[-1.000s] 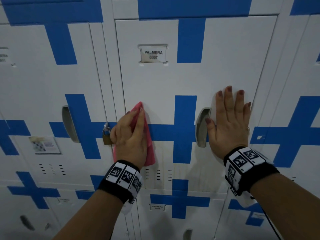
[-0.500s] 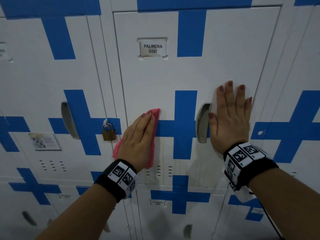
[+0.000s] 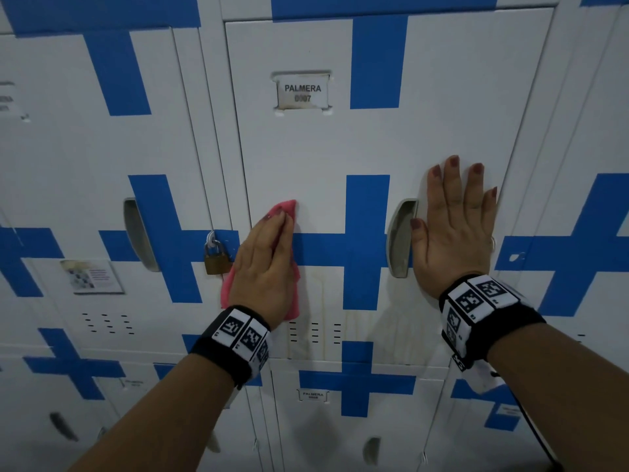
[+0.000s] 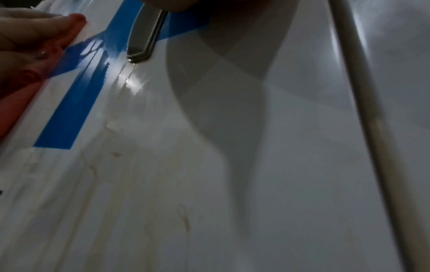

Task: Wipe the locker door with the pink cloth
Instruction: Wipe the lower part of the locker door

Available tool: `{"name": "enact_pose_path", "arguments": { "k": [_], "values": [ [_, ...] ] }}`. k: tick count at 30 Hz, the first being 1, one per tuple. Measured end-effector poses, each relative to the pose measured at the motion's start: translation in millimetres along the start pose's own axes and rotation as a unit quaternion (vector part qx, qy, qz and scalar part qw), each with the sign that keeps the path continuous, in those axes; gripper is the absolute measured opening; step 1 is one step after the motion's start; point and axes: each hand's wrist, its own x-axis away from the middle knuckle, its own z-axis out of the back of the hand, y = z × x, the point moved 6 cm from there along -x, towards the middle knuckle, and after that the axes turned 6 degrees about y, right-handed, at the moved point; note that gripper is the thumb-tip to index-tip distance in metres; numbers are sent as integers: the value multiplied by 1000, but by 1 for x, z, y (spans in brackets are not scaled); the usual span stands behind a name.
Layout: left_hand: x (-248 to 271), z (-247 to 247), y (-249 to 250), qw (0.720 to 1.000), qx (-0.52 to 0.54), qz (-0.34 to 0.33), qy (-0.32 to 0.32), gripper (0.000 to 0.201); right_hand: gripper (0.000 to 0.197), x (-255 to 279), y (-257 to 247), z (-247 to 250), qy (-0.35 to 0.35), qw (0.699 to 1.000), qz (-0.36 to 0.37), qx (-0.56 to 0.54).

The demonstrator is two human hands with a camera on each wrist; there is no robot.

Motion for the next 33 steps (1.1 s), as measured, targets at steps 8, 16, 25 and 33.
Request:
{"name": "enact_pose_path", "arguments": {
  "k": [8, 16, 25, 33],
  "values": [
    [19, -12, 10, 971, -98, -174, -134, 106, 65, 0, 0, 0, -9, 1000, -2, 8],
    [-9, 3, 16, 983, -98, -123, -99, 119, 66, 0, 0, -1, -13, 1000, 2, 12],
    [-10, -3, 19, 958, -103, -231, -138, 101, 67, 1, 0, -1, -14, 1000, 0, 13],
    [18, -18, 23, 912, -129, -338, -191, 88, 67, 0, 1, -1, -19, 1000, -2, 19]
  ]
}}
